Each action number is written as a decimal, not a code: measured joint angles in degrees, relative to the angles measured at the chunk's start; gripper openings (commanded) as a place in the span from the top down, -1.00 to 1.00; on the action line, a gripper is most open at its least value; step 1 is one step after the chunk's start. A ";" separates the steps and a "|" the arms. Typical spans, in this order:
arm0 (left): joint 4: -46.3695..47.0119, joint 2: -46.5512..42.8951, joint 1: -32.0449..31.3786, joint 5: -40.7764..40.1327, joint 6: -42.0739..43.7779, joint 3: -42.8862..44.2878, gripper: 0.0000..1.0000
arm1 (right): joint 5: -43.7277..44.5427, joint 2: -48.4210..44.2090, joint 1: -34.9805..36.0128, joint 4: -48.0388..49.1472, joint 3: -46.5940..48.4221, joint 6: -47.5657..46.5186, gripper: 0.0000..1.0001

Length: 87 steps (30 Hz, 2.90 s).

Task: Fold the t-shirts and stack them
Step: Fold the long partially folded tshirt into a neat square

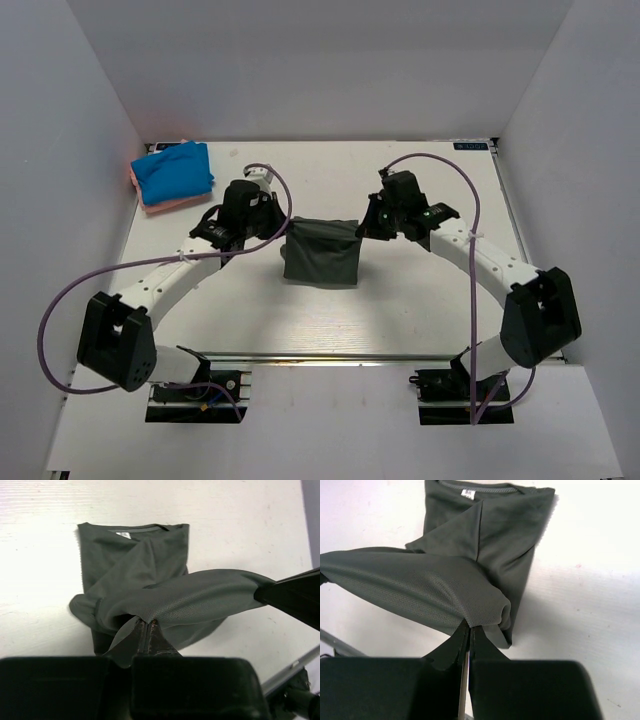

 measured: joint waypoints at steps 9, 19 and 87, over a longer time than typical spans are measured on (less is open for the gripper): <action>0.13 9.14 0.39 -3.87 0.81 5.60 1.00 | 0.13 8.41 -1.99 -0.20 5.33 0.13 1.00; 0.44 18.34 1.66 -5.07 1.01 10.01 1.00 | -1.51 15.82 -3.85 0.20 9.68 -0.44 1.00; 6.12 39.95 8.00 11.02 7.06 28.70 -0.99 | -22.08 19.15 -11.10 40.41 -3.32 -0.59 -0.81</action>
